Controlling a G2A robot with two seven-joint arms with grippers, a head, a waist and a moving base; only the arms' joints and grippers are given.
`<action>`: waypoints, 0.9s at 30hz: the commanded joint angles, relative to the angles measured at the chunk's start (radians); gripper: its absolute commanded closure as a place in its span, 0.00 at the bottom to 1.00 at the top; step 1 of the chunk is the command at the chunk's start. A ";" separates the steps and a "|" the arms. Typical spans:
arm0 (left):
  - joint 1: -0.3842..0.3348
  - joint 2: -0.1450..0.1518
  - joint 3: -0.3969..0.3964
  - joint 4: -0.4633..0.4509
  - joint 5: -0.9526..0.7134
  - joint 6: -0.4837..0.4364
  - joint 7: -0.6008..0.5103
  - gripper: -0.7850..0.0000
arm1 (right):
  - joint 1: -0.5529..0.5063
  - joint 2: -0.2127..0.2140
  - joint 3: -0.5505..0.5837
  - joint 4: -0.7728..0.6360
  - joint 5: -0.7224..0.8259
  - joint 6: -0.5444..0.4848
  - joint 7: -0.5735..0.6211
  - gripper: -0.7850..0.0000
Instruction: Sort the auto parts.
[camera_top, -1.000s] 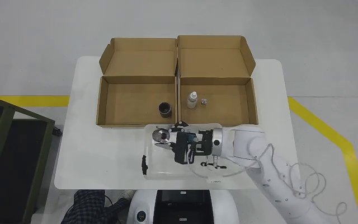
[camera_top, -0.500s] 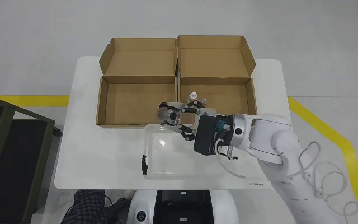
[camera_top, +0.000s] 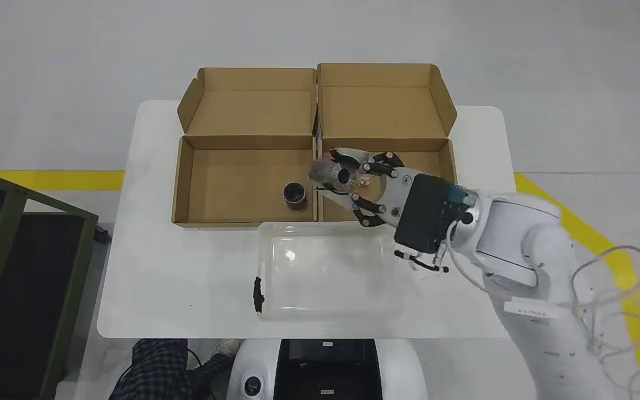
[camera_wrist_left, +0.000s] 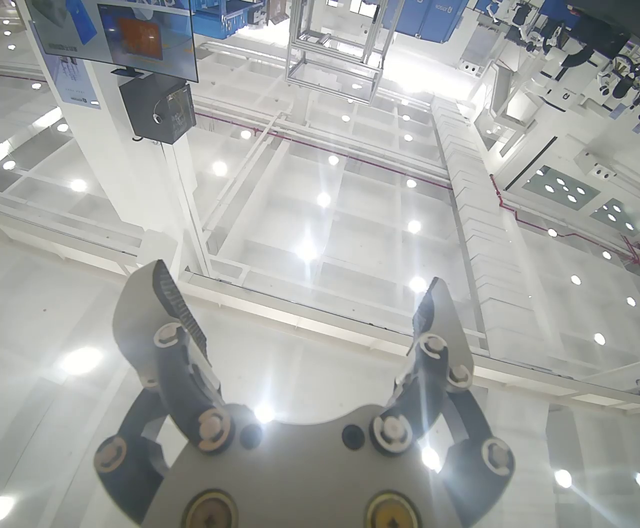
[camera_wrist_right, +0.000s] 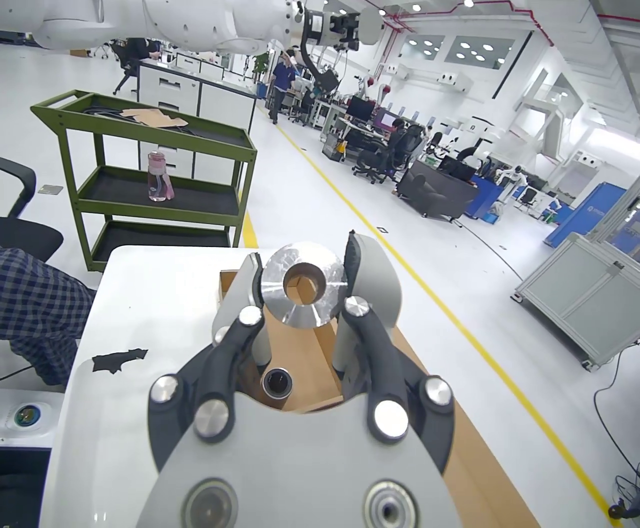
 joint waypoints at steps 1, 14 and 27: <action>0.000 0.000 0.000 0.000 0.000 0.000 0.000 0.00 | -0.003 0.001 0.010 -0.001 0.004 0.004 -0.005 1.00; 0.000 0.000 0.000 0.000 0.000 0.000 0.000 0.00 | 0.002 0.005 0.008 0.011 0.012 0.011 -0.025 1.00; 0.000 0.000 0.000 0.000 0.000 0.000 0.000 0.00 | 0.045 -0.001 -0.072 0.064 -0.007 0.019 -0.016 1.00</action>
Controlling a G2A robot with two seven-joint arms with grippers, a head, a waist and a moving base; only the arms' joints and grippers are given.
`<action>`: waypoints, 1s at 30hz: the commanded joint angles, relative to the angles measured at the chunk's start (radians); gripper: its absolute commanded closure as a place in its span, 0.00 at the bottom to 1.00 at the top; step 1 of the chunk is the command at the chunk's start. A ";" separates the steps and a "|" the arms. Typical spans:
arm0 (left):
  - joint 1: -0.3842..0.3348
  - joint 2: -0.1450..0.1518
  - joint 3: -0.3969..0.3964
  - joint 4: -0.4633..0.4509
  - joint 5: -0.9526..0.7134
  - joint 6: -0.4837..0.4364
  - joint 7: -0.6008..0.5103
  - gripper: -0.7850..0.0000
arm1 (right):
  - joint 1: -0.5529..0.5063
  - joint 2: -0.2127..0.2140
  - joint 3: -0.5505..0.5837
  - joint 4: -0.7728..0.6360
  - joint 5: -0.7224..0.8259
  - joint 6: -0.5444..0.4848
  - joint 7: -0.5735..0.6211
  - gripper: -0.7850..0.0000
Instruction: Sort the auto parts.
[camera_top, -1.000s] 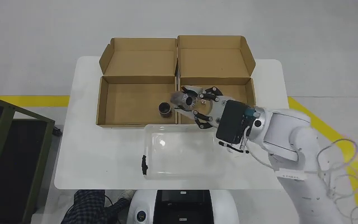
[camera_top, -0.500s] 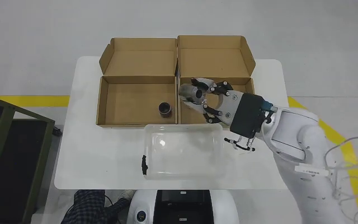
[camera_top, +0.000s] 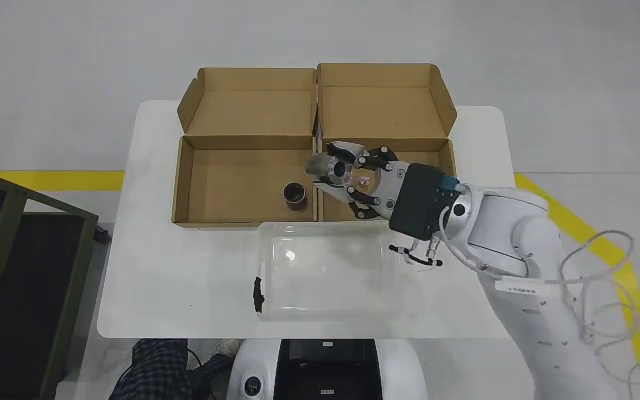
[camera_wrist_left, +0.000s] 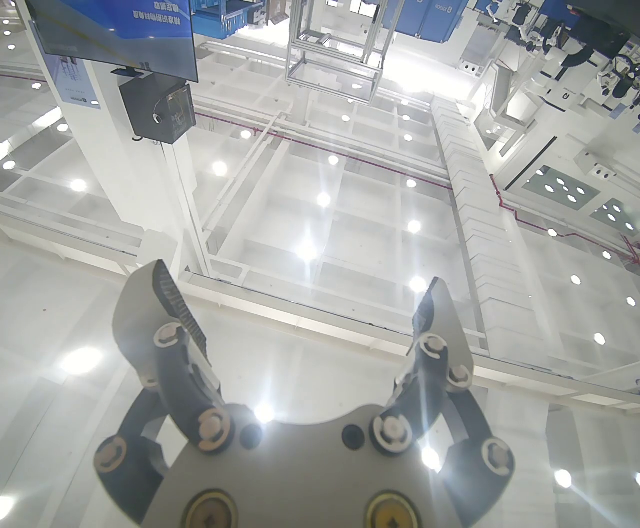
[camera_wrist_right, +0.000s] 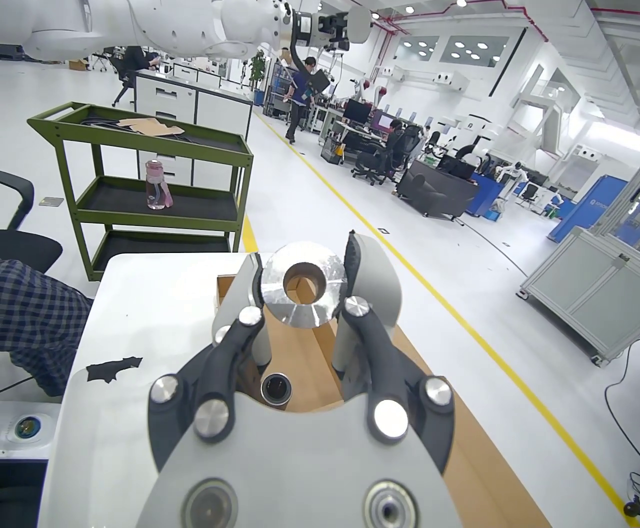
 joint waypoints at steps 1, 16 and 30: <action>0.000 0.000 0.000 0.000 0.000 0.000 0.000 0.00 | 0.008 -0.002 -0.018 0.010 -0.007 0.003 0.004 1.00; 0.000 0.000 0.000 0.000 0.000 0.000 0.000 0.00 | 0.112 -0.038 -0.196 0.202 -0.013 0.079 0.006 1.00; 0.000 0.000 0.000 0.000 0.000 0.000 0.000 0.00 | 0.279 -0.104 -0.372 0.466 -0.037 0.165 0.016 1.00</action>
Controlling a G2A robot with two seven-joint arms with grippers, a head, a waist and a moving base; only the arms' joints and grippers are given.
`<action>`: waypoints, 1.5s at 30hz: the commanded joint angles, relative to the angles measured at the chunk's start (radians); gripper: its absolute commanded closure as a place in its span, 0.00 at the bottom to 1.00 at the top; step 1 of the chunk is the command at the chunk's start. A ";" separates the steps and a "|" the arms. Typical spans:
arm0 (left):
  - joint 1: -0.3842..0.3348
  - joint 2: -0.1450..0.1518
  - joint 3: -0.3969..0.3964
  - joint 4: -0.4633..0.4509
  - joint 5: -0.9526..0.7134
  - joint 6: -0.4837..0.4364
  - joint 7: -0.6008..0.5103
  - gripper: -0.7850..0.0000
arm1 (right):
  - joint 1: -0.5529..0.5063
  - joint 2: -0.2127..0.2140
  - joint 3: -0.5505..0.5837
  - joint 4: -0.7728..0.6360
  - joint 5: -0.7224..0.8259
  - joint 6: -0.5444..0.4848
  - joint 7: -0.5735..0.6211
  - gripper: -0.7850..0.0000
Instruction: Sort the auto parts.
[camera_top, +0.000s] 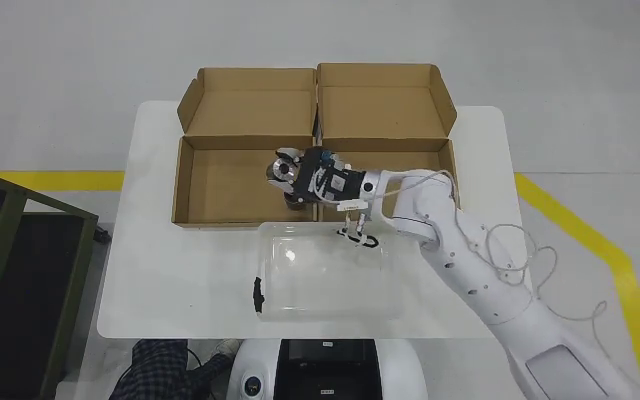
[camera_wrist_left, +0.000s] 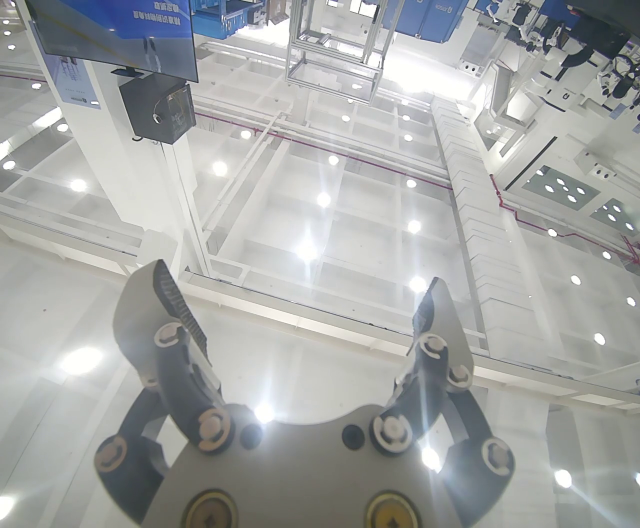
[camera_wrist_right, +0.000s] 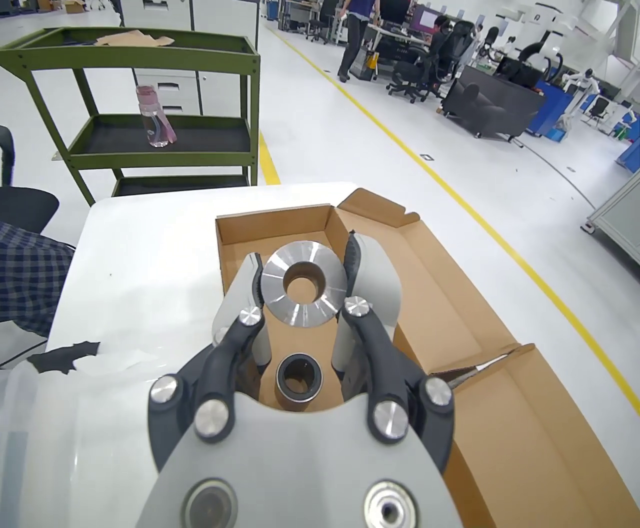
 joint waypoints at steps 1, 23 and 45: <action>0.000 0.000 0.000 0.000 0.000 0.000 0.000 0.00 | 0.015 -0.009 -0.018 0.036 0.007 0.012 -0.002 1.00; 0.000 0.000 0.000 0.000 0.000 0.000 0.000 0.00 | 0.191 -0.142 -0.223 0.376 0.005 0.051 -0.002 1.00; 0.000 0.000 0.000 0.000 0.000 0.000 0.000 0.00 | 0.287 -0.281 -0.355 0.611 -0.040 0.029 0.034 1.00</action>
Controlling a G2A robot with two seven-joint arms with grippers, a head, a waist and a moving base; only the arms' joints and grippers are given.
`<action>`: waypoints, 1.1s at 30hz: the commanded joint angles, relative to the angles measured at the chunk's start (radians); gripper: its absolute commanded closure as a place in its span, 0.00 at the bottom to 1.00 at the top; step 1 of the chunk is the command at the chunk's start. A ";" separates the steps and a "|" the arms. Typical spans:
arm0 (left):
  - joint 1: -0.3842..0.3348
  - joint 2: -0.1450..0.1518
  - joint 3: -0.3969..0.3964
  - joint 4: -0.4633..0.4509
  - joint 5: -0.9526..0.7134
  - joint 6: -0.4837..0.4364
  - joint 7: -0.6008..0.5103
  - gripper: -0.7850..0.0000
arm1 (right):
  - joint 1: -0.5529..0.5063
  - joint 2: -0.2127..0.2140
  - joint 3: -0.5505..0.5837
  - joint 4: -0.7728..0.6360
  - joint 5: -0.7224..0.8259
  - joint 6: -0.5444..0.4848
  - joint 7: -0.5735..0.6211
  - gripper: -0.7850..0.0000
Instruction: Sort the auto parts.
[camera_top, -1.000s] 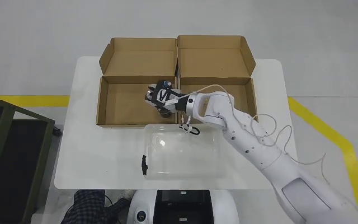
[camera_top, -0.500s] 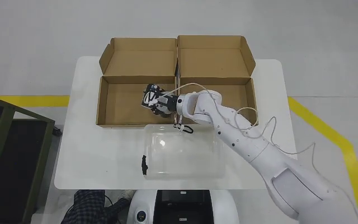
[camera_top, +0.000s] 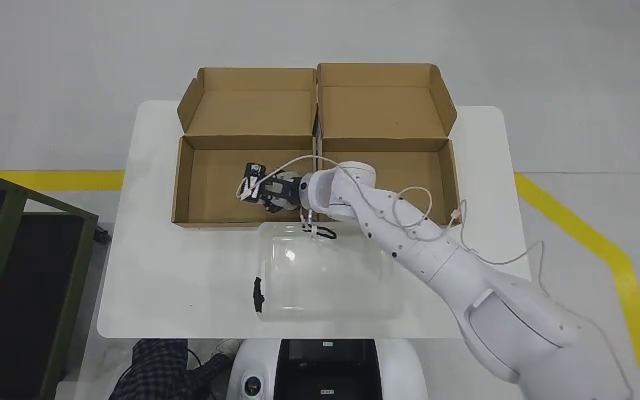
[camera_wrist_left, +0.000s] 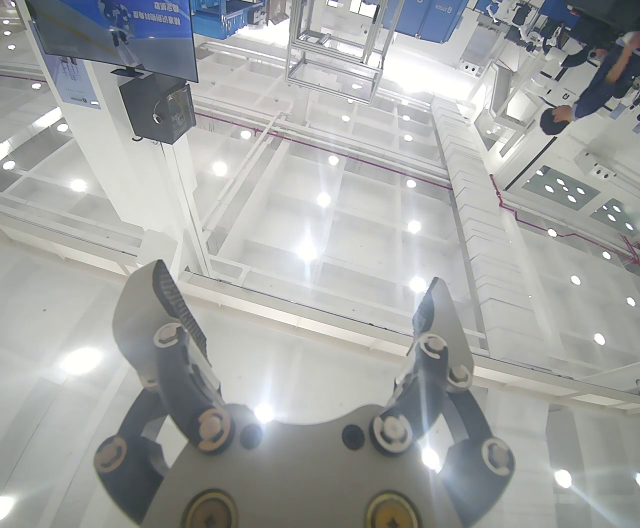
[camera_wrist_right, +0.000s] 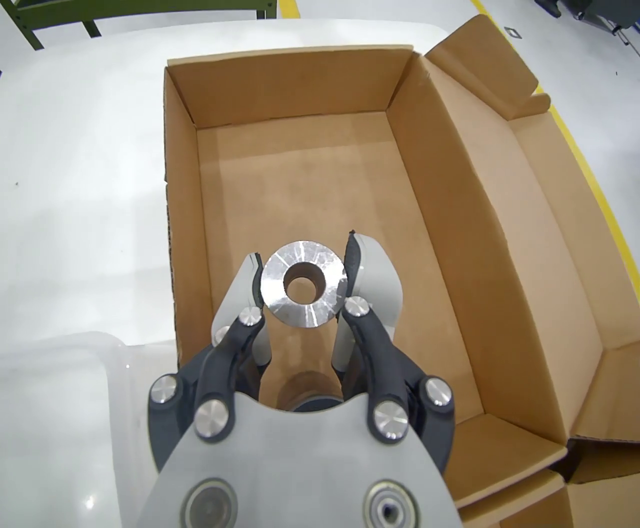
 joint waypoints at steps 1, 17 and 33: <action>0.000 0.000 0.000 0.000 0.000 0.000 0.000 0.00 | 0.004 -0.008 -0.005 0.014 -0.004 -0.001 0.004 1.00; 0.000 0.000 0.000 0.000 0.000 0.000 0.000 0.00 | 0.032 -0.059 -0.006 0.091 -0.035 -0.031 0.045 0.94; 0.000 0.000 0.000 0.000 0.000 0.000 0.000 0.00 | 0.029 -0.078 0.022 0.115 -0.072 -0.040 0.058 0.72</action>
